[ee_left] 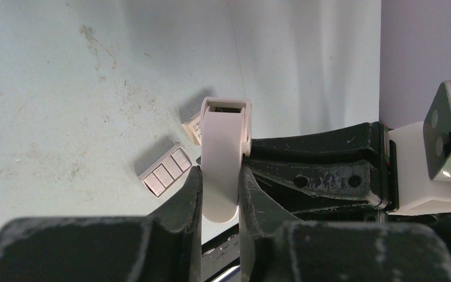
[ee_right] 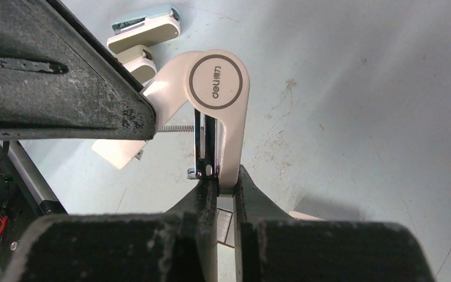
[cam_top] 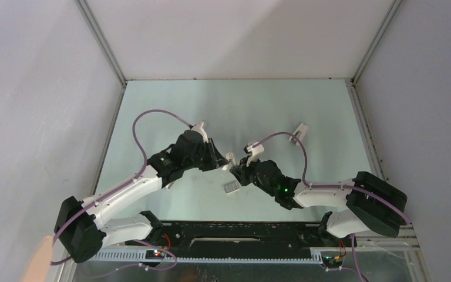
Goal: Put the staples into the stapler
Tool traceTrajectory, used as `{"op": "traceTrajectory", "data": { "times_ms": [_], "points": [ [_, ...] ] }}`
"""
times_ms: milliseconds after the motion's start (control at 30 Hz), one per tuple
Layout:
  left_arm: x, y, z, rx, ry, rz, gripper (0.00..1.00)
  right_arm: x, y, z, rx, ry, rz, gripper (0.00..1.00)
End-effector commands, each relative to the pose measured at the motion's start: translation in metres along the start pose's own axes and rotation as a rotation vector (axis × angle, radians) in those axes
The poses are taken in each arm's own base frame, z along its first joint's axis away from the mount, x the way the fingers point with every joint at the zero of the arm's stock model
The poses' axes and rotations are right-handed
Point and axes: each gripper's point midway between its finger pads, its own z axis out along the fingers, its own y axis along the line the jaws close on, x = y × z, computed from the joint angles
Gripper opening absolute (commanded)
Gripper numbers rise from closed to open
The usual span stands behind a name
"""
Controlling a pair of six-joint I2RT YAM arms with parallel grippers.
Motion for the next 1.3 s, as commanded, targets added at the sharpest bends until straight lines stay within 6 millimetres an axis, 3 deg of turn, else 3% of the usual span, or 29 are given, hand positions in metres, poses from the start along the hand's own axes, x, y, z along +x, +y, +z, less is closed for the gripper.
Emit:
{"op": "traceTrajectory", "data": {
  "times_ms": [0,333,600,800,900,1067,1133,1267],
  "points": [
    [-0.019,0.002,-0.017,0.0,0.017,0.071,0.0,-0.017,0.001,-0.003,-0.002,-0.035,-0.077,0.0],
    [-0.043,0.027,-0.024,-0.034,0.107,0.173,0.03,0.001,-0.001,-0.015,-0.036,0.038,-0.14,0.0],
    [-0.04,0.026,-0.009,0.071,0.249,0.219,0.06,0.014,0.003,-0.022,-0.083,0.091,-0.155,0.0],
    [-0.051,0.046,-0.007,0.024,0.306,0.257,0.13,0.025,0.016,-0.034,-0.19,0.152,-0.203,0.0],
    [-0.053,0.045,-0.007,0.05,0.338,0.283,0.17,0.027,0.03,-0.045,-0.288,0.173,-0.221,0.0],
    [-0.05,0.046,0.001,0.061,0.382,0.263,0.22,0.012,0.042,-0.055,-0.335,0.149,-0.198,0.0],
    [-0.058,0.043,0.001,0.055,0.327,0.257,0.3,0.001,0.035,-0.054,-0.265,0.135,-0.169,0.0],
    [-0.079,0.029,-0.011,0.057,0.126,0.206,0.56,-0.023,0.011,-0.048,-0.059,0.102,-0.087,0.0]
  ]
}}
